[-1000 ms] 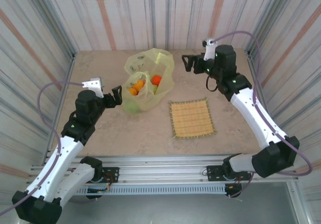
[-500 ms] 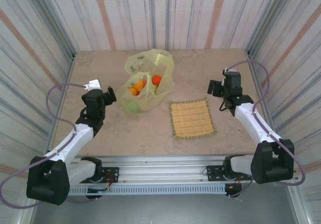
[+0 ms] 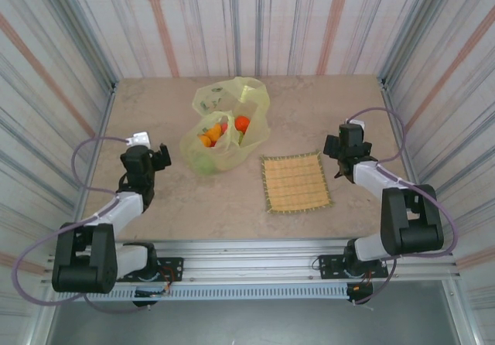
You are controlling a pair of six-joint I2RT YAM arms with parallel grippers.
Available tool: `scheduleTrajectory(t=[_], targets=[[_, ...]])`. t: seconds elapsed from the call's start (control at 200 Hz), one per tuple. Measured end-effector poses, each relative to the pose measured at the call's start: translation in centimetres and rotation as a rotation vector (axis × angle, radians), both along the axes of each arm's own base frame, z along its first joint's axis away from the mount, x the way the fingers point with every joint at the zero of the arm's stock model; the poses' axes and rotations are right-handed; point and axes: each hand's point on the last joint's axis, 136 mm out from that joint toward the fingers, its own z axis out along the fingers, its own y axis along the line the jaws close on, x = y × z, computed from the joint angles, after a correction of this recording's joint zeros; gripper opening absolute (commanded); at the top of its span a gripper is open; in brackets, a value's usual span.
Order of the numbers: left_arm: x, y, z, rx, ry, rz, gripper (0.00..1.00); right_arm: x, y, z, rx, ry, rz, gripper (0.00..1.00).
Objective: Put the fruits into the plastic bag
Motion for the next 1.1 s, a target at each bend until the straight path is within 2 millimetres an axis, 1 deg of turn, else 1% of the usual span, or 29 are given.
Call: scheduleTrajectory(t=[0.256, 0.356, 0.436, 0.681, 0.797, 0.887, 1.097], targets=[[1.6, -1.0, -3.1, 0.021, 0.045, -0.086, 0.99, 0.8, 0.1, -1.7, -0.009, -0.032, 0.057, 0.99], [2.4, -1.1, -3.9, 0.004, 0.032, -0.114, 0.99, 1.0, -0.1, -1.6, -0.006, -0.058, 0.077, 0.99], [2.6, -1.2, -4.6, -0.005, 0.037, -0.134, 0.99, 1.1, -0.3, -1.6, 0.004, -0.084, 0.087, 0.99], [3.0, -2.7, -3.7, -0.008, -0.010, -0.222, 0.99, 0.5, -1.1, -1.8, 0.033, -0.172, 0.104, 0.99], [3.0, -3.5, -3.9, -0.011, -0.005, -0.271, 0.99, 0.0, -1.2, -2.4, 0.046, -0.207, 0.114, 0.99], [3.0, -3.8, -4.0, -0.013, -0.002, -0.291, 0.99, -0.3, -0.9, -3.1, 0.055, -0.201, 0.126, 0.99], [2.9, -4.0, -4.0, -0.009, -0.002, -0.309, 0.99, 0.2, -0.7, -2.1, 0.056, -0.250, 0.137, 0.99]])
